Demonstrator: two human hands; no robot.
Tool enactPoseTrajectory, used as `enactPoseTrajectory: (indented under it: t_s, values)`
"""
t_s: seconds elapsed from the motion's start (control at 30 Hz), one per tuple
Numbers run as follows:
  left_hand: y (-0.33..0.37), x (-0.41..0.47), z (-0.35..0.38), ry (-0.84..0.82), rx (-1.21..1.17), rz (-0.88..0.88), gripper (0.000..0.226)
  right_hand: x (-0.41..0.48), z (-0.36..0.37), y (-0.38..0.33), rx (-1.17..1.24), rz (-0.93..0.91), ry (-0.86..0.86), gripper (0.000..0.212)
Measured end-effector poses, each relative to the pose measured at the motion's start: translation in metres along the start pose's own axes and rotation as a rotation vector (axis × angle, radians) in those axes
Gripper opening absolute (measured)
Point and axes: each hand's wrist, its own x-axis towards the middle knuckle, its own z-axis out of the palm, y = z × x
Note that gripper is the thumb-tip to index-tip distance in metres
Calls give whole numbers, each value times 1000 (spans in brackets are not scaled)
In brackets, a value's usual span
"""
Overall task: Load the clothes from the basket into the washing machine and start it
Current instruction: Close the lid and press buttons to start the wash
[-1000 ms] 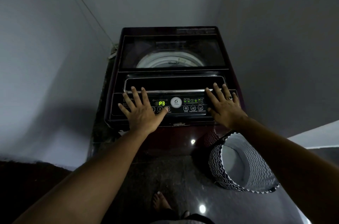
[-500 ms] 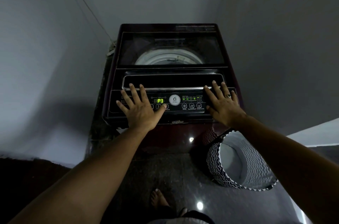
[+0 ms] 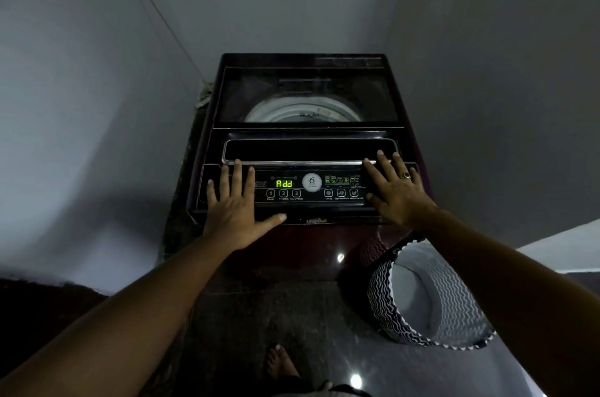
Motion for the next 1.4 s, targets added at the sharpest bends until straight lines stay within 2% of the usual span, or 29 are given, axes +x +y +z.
enactPoseTrajectory:
  t_s: [0.13,0.27,0.57,0.73,1.4]
  values:
    - [-14,-12,2,11,30,89,131,-10,11,-1,-61,19,63,73]
    - [-16,-13,-1,-2,23,104,131,-23,25,-1,-64,53,90,74]
    - [-15,-12,0,-24,36,101,134,-27,23,3,-71,30,49,81]
    - [-15,-12,-2,-44,42,103,135,-27,19,4,-63,21,20,79]
    - [-13,-31,-11,-191,91,96,138,-45,12,2,-58,-12,-59,91]
